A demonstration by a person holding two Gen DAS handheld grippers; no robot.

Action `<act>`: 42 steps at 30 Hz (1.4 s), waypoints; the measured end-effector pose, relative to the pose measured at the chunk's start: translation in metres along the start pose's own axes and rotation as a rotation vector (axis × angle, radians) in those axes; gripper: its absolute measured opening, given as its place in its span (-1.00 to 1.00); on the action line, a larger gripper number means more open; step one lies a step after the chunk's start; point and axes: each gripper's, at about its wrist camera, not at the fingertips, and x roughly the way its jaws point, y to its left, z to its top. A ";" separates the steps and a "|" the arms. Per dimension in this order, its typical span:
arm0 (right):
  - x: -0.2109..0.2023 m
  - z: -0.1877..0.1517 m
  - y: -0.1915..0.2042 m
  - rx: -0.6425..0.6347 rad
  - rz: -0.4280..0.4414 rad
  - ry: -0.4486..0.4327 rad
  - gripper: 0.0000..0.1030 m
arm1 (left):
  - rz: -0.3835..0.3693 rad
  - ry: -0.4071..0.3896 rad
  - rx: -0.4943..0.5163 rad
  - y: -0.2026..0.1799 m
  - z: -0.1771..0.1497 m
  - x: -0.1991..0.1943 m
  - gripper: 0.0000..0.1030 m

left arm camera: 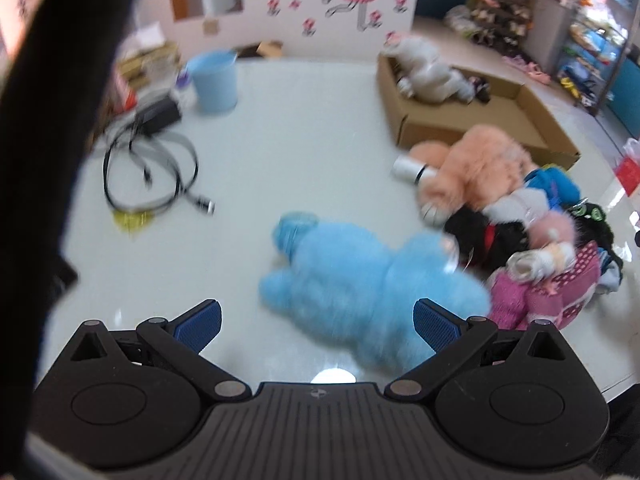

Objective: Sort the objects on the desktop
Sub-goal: 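Grasp the blue plush with the left tool while the right tool grasps the black cat plush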

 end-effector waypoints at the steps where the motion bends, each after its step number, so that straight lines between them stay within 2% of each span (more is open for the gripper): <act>1: 0.005 -0.003 -0.001 -0.005 -0.002 0.008 0.90 | -0.014 0.007 -0.018 0.002 -0.005 0.001 0.98; 10: 0.061 -0.020 -0.016 0.033 0.008 0.125 0.90 | -0.112 0.090 -0.109 0.006 -0.007 0.031 0.98; 17: 0.068 -0.027 -0.025 0.112 0.058 0.126 0.90 | -0.222 0.144 -0.225 0.015 -0.011 0.048 0.98; 21: 0.067 -0.032 -0.033 0.170 0.101 0.118 0.89 | -0.290 0.174 -0.313 0.024 -0.013 0.054 0.98; 24: 0.066 -0.032 -0.033 0.171 0.110 0.105 0.89 | -0.379 0.200 -0.404 0.031 -0.017 0.057 0.98; 27: 0.066 -0.031 -0.030 0.162 0.117 0.100 0.89 | -0.422 0.195 -0.472 0.037 -0.022 0.050 0.97; 32: 0.069 -0.032 -0.033 0.174 0.132 0.097 0.90 | -0.486 0.197 -0.676 0.050 -0.032 0.057 0.98; 35: 0.070 -0.033 -0.033 0.176 0.138 0.095 0.90 | -0.495 0.227 -0.810 0.055 -0.038 0.066 0.98; 39: 0.069 -0.035 -0.032 0.166 0.143 0.088 0.85 | -0.442 0.264 -0.851 0.046 -0.034 0.074 1.00; 41: 0.066 -0.036 -0.031 0.166 0.158 0.077 0.71 | -0.405 0.294 -0.846 0.040 -0.028 0.080 0.95; 42: 0.065 -0.036 -0.031 0.174 0.170 0.072 0.47 | -0.395 0.284 -0.835 0.038 -0.027 0.079 0.94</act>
